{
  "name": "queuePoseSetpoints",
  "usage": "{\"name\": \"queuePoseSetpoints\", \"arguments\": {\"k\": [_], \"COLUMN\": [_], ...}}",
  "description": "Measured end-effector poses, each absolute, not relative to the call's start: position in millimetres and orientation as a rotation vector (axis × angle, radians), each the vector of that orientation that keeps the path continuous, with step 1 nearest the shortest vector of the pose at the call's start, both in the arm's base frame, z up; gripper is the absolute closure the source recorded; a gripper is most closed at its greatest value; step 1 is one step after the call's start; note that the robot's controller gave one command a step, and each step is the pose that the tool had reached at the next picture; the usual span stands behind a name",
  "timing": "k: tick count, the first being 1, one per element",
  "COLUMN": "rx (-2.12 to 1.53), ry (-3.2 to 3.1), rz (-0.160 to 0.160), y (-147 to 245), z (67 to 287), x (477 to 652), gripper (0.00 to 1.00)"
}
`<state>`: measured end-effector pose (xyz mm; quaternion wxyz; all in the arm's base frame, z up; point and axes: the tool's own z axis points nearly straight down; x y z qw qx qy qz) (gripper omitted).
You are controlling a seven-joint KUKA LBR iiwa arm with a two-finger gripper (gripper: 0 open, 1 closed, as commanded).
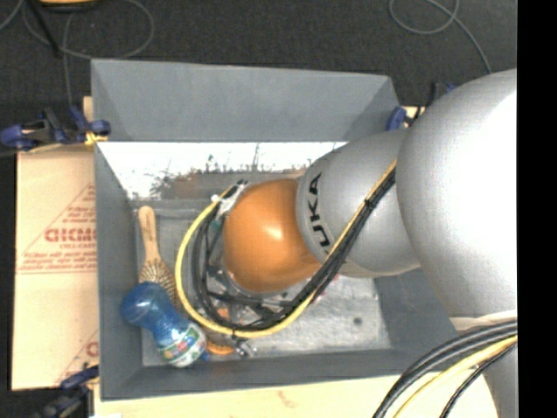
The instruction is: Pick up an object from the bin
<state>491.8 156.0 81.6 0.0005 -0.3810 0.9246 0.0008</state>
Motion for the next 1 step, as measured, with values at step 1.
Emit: {"name": "queuePoseSetpoints", "arguments": {"k": [1], "rx": [-1.217], "ry": [2.893], "rz": [0.001], "y": [168.9], "z": [208.2], "x": [500.3], "gripper": [1.0]}}
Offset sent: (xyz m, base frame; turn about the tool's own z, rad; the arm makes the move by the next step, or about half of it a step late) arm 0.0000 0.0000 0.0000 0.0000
